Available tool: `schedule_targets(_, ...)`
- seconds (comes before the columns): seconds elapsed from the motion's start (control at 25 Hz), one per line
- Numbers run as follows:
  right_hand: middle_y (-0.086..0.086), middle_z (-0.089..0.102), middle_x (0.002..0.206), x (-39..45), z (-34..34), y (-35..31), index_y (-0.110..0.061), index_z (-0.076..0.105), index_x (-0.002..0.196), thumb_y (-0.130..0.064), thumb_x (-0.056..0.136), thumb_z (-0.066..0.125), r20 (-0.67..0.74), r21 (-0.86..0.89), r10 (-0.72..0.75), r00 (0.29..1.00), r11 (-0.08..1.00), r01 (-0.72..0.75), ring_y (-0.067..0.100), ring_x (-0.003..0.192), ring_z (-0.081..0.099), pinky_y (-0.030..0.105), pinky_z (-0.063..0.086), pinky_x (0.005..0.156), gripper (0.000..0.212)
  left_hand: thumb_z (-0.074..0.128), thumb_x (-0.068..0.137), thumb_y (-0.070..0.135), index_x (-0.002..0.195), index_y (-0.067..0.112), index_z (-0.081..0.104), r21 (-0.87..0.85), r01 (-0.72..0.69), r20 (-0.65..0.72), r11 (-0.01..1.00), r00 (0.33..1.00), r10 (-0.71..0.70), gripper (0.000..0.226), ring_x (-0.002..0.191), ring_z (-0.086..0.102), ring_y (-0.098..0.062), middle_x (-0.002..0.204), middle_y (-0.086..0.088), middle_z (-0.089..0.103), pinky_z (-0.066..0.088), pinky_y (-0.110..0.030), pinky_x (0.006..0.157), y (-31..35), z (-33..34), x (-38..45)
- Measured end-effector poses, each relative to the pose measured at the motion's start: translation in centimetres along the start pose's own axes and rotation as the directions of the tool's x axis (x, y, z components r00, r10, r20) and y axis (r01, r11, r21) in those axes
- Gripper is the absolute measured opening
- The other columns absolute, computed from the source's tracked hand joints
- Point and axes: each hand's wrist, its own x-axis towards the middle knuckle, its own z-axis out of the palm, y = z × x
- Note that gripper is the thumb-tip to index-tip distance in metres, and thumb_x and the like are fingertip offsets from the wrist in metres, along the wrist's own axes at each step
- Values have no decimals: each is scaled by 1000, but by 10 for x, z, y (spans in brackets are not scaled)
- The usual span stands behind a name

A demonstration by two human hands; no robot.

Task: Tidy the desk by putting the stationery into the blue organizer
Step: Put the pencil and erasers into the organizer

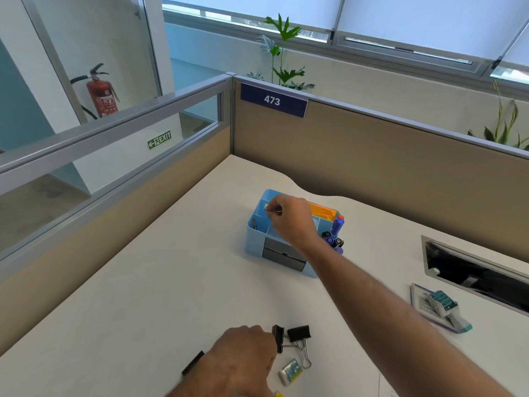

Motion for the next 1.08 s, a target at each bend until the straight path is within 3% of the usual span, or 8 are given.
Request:
schedule_targets(0.16,7,75,99,-5,1,5,-9,75,98,-8,88,67,47,-18,22,999,1000,-22,21,90,69,38,56,82,13,62,89,9,121,3,62,-9,-13,25,1000,1000,13,32,117,56,-33,130,-15,54,46,-41,95,3,4,-1)
schedule_targets(0.44,7,74,102,-24,-11,3,-7,74,100,-8,88,67,-30,96,18,999,995,-15,15,90,70,30,59,80,13,64,87,12,125,15,61,-22,-33,62,999,997,34,38,122,51,-32,134,-12,48,44,-39,103,5,-1,0)
schedule_targets(0.56,5,75,100,-32,-14,3,-8,74,97,-9,87,69,-54,146,32,998,989,-24,11,88,69,30,60,79,12,67,82,14,115,25,65,-73,-30,-25,997,999,28,35,113,55,-23,126,-4,52,46,-31,93,0,4,2)
schedule_targets(0.68,3,75,97,-42,-16,1,-9,74,95,-9,86,71,-61,230,39,997,973,-24,7,85,69,21,59,72,10,69,78,24,108,33,67,-236,-48,-191,971,982,2,31,97,56,-12,111,5,57,47,-23,85,-10,6,1)
schedule_targets(0.8,0,74,90,-51,-21,-2,-11,74,90,-13,84,73,-35,362,3,999,932,10,5,80,69,20,58,67,7,71,73,25,97,37,73,-529,-189,-427,827,902,-67,27,75,62,-3,90,17,67,50,-15,70,-20,-3,2)
schedule_targets(0.88,0,74,88,-54,-23,-3,-10,74,91,-14,84,73,14,422,-31,999,906,22,6,79,69,20,57,67,8,70,73,17,92,37,75,-646,-317,-557,694,818,-145,27,63,62,0,83,14,70,51,-13,64,-26,-11,4)
schedule_targets(1.08,4,74,87,-64,-29,-4,-5,74,94,-14,83,75,116,509,-148,982,858,69,9,76,71,19,56,67,14,72,83,11,106,34,60,-739,-522,-669,427,645,-369,35,79,70,-7,92,7,72,60,-28,76,-32,-35,14)
